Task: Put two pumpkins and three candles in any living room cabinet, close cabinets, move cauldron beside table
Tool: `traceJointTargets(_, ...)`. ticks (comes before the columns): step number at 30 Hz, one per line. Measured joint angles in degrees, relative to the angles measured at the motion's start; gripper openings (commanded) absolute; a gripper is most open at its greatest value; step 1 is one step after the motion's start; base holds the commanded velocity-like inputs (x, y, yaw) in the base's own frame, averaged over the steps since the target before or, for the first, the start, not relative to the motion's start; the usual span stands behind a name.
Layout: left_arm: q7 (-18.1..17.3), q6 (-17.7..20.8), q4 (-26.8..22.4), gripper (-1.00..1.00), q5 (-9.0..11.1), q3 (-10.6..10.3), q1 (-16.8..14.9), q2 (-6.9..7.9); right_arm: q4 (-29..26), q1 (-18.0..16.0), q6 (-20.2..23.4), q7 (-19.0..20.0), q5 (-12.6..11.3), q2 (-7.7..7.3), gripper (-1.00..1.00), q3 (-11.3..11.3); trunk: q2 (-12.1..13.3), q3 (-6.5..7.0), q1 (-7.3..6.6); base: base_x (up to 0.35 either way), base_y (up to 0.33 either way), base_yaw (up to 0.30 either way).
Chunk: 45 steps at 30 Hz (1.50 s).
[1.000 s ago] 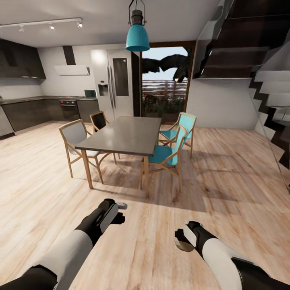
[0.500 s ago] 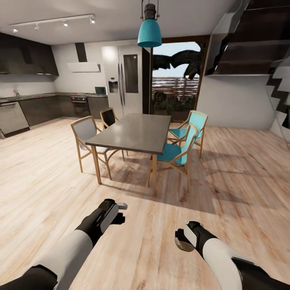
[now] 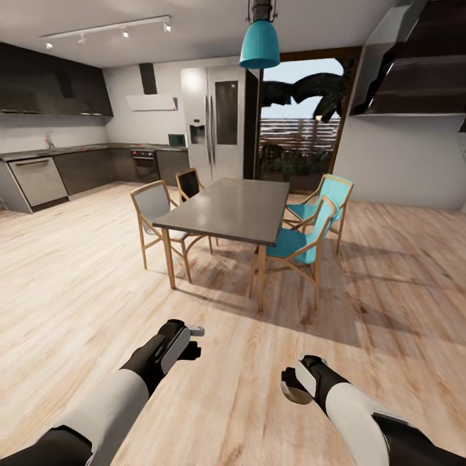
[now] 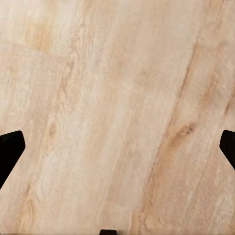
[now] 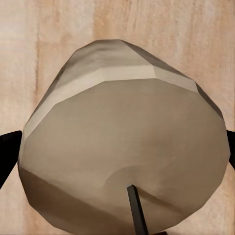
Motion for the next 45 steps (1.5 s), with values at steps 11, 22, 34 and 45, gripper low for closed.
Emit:
traceJointTargets(11, 0.1, -0.1, 0.0, 1.0, 0.0, 0.0, 0.0, 0.0, 0.0, 0.0, 0.0, 0.0, 0.0, -0.08, -1.0, 0.0, 0.0, -0.83, 0.0, 0.0, 0.0, 0.156)
traceJointTargets(22, 0.2, -0.1, 0.0, 1.0, 0.0, -0.5, 0.0, 0.0, 0.0, 0.0, 0.0, 0.0, 0.0, -0.09, -1.0, 0.0, 0.0, -1.66, 0.0, 0.0, 0.0, 0.156)
traceJointTargets(34, 0.1, -0.1, 0.0, 1.0, 0.0, -0.4, 0.0, 0.0, 0.0, 0.0, -0.1, 0.0, 0.0, -0.12, -1.0, 0.0, 0.0, -2.57, 0.0, -0.021, 0.041, 0.156)
traceJointTargets(45, 0.2, -0.1, -0.1, 1.0, 0.0, -0.5, 0.1, 0.0, 0.0, 0.0, -0.1, 0.0, 0.0, -0.09, -1.0, 0.0, 0.0, -3.4, 0.0, -0.005, 0.008, 0.158)
